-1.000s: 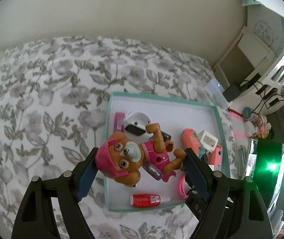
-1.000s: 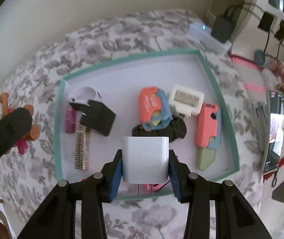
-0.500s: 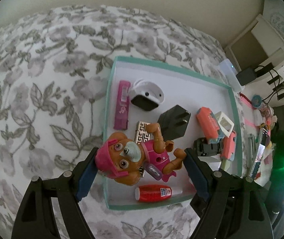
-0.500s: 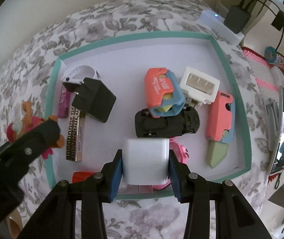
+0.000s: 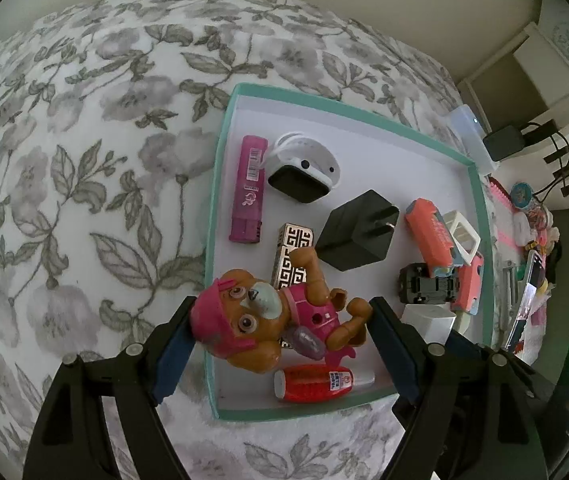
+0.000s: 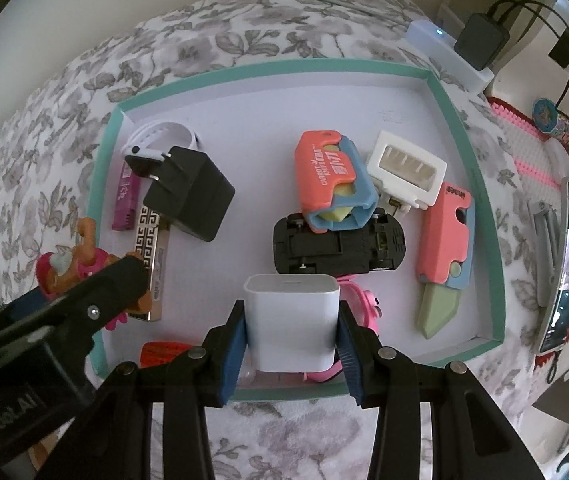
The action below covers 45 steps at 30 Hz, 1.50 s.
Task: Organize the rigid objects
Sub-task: 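Carry the dog figurine and white charger into the tray and open both tools, then lift both open tools up away from the tray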
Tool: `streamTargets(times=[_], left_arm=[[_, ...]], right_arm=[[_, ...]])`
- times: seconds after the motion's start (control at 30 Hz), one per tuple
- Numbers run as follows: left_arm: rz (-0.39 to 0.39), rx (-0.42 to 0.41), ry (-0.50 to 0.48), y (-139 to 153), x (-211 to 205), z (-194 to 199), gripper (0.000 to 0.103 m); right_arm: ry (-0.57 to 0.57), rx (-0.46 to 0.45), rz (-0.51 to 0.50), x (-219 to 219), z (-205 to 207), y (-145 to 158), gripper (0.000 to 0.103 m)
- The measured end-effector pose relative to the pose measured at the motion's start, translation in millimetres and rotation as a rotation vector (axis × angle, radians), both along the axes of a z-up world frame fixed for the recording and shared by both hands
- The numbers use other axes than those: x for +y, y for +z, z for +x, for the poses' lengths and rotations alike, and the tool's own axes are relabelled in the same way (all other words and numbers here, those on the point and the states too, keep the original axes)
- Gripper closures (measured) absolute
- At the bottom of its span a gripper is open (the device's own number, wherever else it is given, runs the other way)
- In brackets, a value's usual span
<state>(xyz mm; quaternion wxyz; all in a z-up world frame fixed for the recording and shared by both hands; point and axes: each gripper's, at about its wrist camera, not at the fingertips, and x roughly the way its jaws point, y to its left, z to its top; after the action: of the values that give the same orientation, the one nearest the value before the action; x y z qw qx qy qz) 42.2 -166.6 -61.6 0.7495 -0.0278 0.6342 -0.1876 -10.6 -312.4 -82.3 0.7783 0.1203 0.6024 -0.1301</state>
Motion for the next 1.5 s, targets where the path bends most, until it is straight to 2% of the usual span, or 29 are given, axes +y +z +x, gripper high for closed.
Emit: streamTargets(times=[0.1,0.17,0.3,0.4,0.6,0.7,0.93,1.07,1.27,1.5], left_arm=[[0.010,-0.011,0.001,1,0,1,0.018],[0.010,-0.015,0.000,2,1,1,0.018],[0.009,-0.036,0.009,7,3,2,0.013],[0.009,-0.064,0.018,14,8,2,0.012],[0.058,-0.129,0.049,24,21,3,0.010],[0.084,-0.156,0.072,28,29,5,0.010],[0.146,-0.203,0.128,30,47,8,0.010],[0.151,-0.229,0.148,33,56,8,0.010],[0.205,-0.263,0.157,36,67,6,0.010],[0.205,-0.274,0.168,37,79,1,0.010]], right_arm=[[-0.002,0.001,-0.001,1,1,0,0.056],[-0.004,0.000,-0.007,1,0,0,0.049],[-0.008,-0.011,-0.016,0,0,3,0.045],[-0.016,-0.022,-0.024,-1,-1,6,0.037],[-0.033,-0.056,-0.027,-3,-4,14,0.030],[-0.041,-0.076,-0.021,-3,-6,18,0.022],[-0.055,-0.115,-0.023,1,-7,24,0.018],[-0.052,-0.136,-0.028,4,-10,27,0.000],[-0.058,-0.162,-0.036,6,-13,29,0.000],[-0.070,-0.206,-0.036,6,-18,37,0.000]])
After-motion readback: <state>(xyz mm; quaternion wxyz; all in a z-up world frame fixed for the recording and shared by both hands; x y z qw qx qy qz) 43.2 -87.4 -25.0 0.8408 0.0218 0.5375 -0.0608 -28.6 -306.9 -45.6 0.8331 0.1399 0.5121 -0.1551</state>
